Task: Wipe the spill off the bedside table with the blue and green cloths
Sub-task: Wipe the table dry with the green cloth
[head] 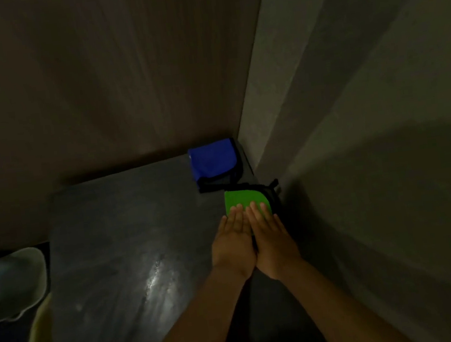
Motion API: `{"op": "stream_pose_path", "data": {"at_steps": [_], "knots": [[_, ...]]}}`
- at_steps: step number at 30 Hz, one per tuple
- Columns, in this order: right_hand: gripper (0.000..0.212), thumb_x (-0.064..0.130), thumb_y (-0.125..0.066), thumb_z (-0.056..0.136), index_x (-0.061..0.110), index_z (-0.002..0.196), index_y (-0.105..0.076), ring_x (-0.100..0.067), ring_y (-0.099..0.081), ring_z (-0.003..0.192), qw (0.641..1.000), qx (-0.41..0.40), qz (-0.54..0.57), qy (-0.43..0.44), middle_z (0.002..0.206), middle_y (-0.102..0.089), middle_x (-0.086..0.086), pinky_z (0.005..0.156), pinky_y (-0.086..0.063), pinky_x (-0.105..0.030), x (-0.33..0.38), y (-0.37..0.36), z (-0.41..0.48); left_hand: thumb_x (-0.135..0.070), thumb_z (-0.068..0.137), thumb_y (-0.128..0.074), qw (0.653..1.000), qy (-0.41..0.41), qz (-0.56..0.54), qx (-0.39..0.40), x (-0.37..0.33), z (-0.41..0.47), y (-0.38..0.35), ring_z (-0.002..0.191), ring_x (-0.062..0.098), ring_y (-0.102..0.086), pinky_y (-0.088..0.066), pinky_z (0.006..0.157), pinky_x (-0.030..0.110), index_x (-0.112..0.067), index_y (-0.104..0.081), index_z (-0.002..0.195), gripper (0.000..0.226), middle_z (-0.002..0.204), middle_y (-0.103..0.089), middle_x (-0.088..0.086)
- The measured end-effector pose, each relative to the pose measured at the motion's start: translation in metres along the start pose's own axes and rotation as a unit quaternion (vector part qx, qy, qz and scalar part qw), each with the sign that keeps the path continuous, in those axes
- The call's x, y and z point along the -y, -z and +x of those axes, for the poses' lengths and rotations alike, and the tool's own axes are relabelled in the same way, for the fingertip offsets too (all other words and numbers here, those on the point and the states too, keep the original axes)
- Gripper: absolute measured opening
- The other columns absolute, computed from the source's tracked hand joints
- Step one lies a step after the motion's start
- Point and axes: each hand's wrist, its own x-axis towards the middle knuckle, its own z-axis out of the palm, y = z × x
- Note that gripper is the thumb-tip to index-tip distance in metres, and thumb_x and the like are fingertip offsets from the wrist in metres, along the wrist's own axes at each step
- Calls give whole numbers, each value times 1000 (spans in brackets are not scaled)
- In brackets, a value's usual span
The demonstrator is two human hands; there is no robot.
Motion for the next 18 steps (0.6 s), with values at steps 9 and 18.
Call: {"op": "stream_pose_path", "data": {"at_steps": [9,18], "knots": [[81,38,-37,95,14,145,21,-20,35,133,1000,4,9,-13,156,24,-5,112,20,-37,40,-12,-8,-24,98,-23,1000,2,13,11,25,-23,4,148,15,4,6,121,33,-12,1,151,59,161,1,6],[76,34,-31,94,16,144,24,-22,38,133,1000,7,2,16,154,29,-2,110,24,-39,136,-50,-27,-21,98,-25,999,37,17,31,103,-94,3,148,12,7,8,119,31,-13,4,150,60,160,7,4]]}}
